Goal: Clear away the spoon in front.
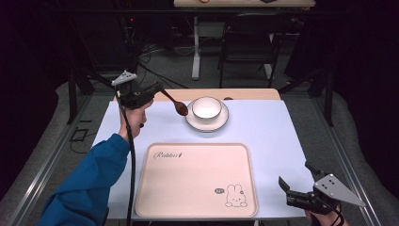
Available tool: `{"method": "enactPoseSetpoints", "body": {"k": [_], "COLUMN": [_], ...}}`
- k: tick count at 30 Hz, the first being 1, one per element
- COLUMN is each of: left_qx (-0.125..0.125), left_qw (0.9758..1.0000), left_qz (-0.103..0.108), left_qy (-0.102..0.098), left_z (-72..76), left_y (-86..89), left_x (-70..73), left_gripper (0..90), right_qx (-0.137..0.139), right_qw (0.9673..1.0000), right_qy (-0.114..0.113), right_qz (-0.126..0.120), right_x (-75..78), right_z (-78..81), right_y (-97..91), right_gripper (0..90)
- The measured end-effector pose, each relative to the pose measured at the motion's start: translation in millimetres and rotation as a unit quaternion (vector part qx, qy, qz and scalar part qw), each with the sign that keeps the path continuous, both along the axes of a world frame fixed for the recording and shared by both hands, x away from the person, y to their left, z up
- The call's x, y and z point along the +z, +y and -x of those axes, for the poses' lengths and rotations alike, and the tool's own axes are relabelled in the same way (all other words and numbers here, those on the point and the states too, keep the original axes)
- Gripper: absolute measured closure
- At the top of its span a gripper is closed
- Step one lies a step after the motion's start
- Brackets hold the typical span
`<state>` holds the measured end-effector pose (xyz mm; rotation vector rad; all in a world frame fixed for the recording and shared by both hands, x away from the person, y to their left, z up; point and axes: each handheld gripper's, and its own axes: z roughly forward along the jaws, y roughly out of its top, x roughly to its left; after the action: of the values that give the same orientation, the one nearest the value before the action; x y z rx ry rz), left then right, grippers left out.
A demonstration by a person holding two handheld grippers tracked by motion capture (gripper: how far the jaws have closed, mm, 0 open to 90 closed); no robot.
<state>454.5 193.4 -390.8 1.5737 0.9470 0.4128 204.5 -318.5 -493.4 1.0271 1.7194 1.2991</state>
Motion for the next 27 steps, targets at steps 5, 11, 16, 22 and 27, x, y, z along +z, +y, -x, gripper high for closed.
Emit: {"method": "enactPoseSetpoints", "body": {"k": [5,11,16,22,27], "left_qx": [-0.012,-0.023,-0.036,-0.048,-0.06], "left_qw": [0.9999,0.9997,0.9992,0.9985,0.9978], "left_qz": [-0.002,-0.007,-0.011,-0.013,-0.016], "left_qy": [0.006,0.007,0.014,0.02,0.024], "left_z": [8.7,19.8,29.6,39.1,45.9], "left_y": [9.6,18.4,25.3,30.7,33.1], "left_x": [2.2,6.4,5.9,4.4,4.3], "left_gripper": [84.2,84.2,84.2,84.1,84.1], "right_qx": [0.0,-0.001,-0.001,-0.001,0.0], "right_qw": [1.0,1.0,1.0,1.0,1.0], "right_qy": [0.001,0.0,0.0,0.0,0.001], "right_qz": [0.0,0.0,0.0,0.0,0.001], "right_x": [0.0,0.0,0.1,0.0,0.0], "right_z": [-0.4,-0.2,-0.5,-0.5,-0.8], "right_y": [0.0,0.0,0.2,0.2,0.6], "right_gripper": [0.6,0.6,0.6,0.6,0.6]}}
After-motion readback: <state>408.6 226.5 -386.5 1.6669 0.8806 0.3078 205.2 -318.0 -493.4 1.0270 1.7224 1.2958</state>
